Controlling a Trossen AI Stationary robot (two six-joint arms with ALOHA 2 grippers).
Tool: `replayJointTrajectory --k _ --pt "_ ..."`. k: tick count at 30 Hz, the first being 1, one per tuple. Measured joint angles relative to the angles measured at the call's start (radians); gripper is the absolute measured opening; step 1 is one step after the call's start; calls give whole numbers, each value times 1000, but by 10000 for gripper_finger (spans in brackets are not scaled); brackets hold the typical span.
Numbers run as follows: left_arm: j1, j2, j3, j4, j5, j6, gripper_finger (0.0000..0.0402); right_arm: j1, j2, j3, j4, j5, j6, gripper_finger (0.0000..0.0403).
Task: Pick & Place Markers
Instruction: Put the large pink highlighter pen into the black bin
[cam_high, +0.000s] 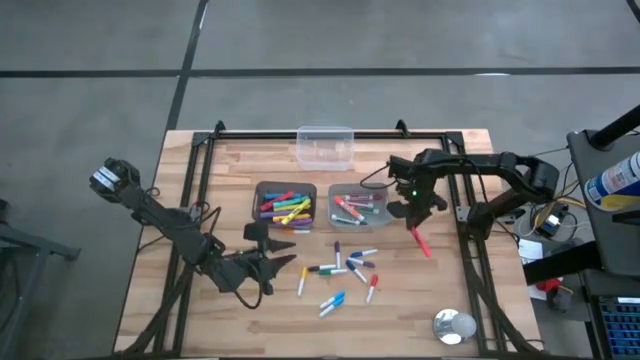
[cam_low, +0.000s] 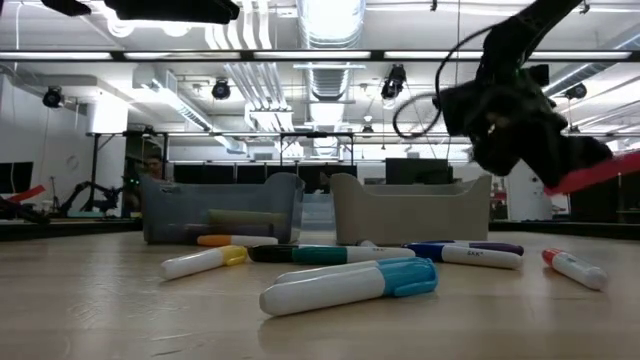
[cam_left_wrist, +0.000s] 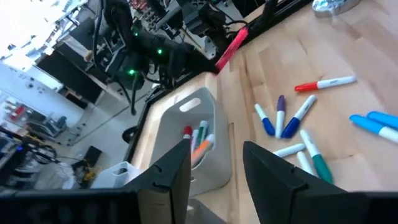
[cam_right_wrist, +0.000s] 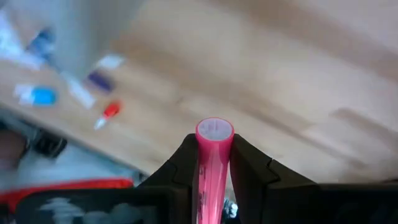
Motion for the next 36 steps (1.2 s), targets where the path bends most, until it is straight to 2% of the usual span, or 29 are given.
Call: replayJointTrajectory --k 6,9,12,16,20,25,29,32,36 --pt "17 0 4 0 -29 77 142 113 -63 69 55 -68 5 59" --pt "28 0 4 1 -30 105 142 153 -84 121 187 -68 11 59" --pt "36 0 4 4 -31 128 142 185 -93 171 402 -41 35 59" --pt "37 0 4 9 -31 142 142 228 -87 242 715 140 13 59" --pt "37 0 4 51 -30 156 142 294 -52 298 924 497 -52 59" --pt "35 -9 19 80 -30 157 142 379 59 351 1133 838 -238 59" --pt "28 -40 24 82 -29 129 142 415 194 391 1306 913 -356 59" --pt "21 -78 24 83 -19 99 142 423 307 433 1423 904 -375 59" --pt "8 -122 18 81 13 61 142 427 456 519 1463 883 -417 59"
